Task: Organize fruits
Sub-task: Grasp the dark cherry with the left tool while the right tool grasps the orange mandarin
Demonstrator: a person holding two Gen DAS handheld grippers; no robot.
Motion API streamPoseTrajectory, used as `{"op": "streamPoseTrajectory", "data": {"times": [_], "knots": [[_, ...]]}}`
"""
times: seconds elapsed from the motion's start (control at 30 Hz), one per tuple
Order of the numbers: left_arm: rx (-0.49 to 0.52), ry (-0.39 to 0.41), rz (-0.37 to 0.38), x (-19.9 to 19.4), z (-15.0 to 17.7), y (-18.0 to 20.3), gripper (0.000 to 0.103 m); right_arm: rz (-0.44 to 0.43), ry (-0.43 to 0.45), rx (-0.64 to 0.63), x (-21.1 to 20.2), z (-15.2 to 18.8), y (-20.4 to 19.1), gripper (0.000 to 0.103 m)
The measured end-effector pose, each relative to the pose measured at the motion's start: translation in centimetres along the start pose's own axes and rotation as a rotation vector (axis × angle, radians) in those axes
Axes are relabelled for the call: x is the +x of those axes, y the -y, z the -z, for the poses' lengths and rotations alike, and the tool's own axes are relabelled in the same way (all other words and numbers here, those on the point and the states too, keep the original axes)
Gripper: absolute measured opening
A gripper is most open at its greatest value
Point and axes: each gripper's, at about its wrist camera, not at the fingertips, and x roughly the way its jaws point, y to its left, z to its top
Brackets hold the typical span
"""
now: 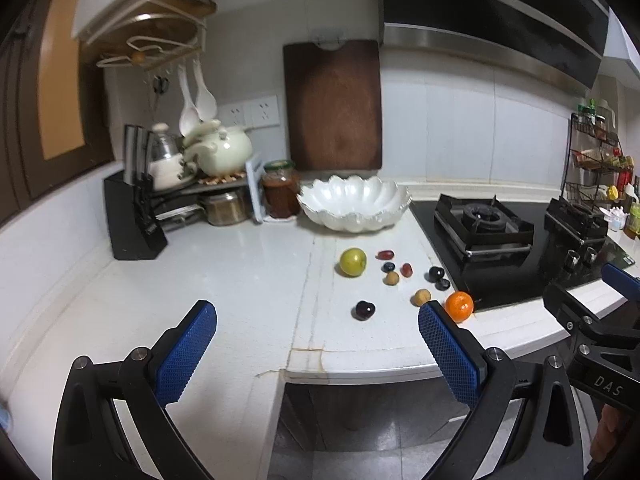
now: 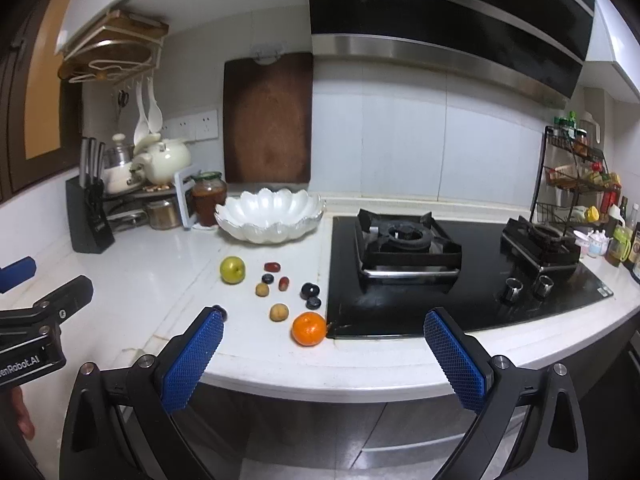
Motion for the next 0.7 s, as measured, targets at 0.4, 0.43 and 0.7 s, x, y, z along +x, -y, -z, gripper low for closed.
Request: {"op": "streamPoseTrajectory", "data": {"times": [0.4, 0.43, 0.7], "knots": [[0.047, -0.034, 0.045, 7.0, -0.9, 0.6, 0.101, 0.016, -0.086, -0.015, 7.0, 0.0, -0.7, 0.099], [0.054, -0.038, 0.05, 7.6, -0.9, 0.7, 0.1, 0.018, -0.094, -0.016, 7.6, 0.1, -0.8, 0.099], [0.097, -0.104, 0.103, 12.6, -0.7, 1.6, 0.09, 0.016, -0.169, -0.021, 12.2, 0.6, -1.3, 0.092]]}}
